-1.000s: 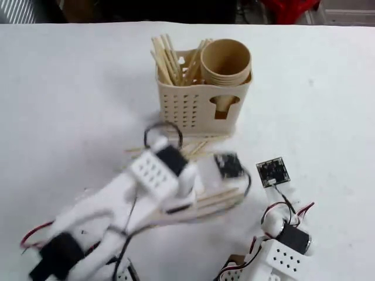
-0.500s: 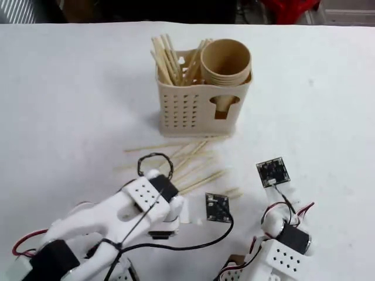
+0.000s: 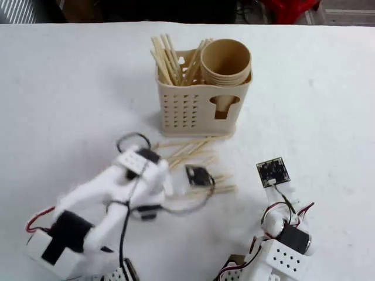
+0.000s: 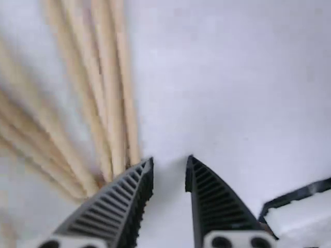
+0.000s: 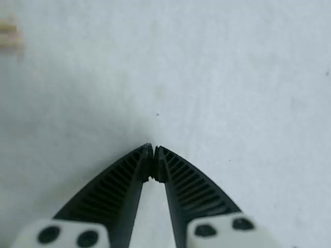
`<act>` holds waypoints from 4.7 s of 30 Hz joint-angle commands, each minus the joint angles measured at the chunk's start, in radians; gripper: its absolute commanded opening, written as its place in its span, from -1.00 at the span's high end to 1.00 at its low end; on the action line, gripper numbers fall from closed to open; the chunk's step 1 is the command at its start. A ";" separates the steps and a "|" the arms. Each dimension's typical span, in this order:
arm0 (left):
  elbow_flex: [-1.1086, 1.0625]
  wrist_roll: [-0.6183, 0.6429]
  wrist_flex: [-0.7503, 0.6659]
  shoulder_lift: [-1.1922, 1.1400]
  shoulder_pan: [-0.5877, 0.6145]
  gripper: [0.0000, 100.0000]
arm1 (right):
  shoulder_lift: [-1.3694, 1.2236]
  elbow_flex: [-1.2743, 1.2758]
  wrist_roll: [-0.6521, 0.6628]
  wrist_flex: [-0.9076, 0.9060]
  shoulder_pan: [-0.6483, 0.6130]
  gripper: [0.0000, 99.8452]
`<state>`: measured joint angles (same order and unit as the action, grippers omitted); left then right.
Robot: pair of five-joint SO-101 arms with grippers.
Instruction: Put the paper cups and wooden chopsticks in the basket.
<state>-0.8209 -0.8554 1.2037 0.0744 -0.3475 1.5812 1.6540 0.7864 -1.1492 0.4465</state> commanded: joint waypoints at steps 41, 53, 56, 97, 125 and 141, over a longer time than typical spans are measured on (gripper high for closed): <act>0.555 0.166 -0.183 -0.331 -0.101 0.67 | 0.007 -0.003 -0.002 -0.007 0.007 0.97; 0.644 0.167 -0.183 -0.447 -0.071 0.82 | 0.007 -0.003 -0.002 -0.007 0.007 0.97; 0.646 0.167 -0.163 -0.447 -0.074 0.92 | 0.007 -0.003 -0.002 -0.007 0.007 0.97; 1.260 0.549 0.130 0.248 -0.085 0.95 | 0.007 -0.003 -0.002 -0.007 0.007 0.97; 1.300 0.947 -0.328 -0.105 0.099 0.75 | 0.007 -0.003 -0.002 -0.007 0.005 0.97; 1.039 0.384 0.575 0.259 -0.160 0.94 | 0.007 -0.003 -0.002 -0.007 0.007 0.97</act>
<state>0.3268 -0.4028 1.7039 0.2846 -0.4580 1.5812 1.6540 0.7864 -1.1492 0.4465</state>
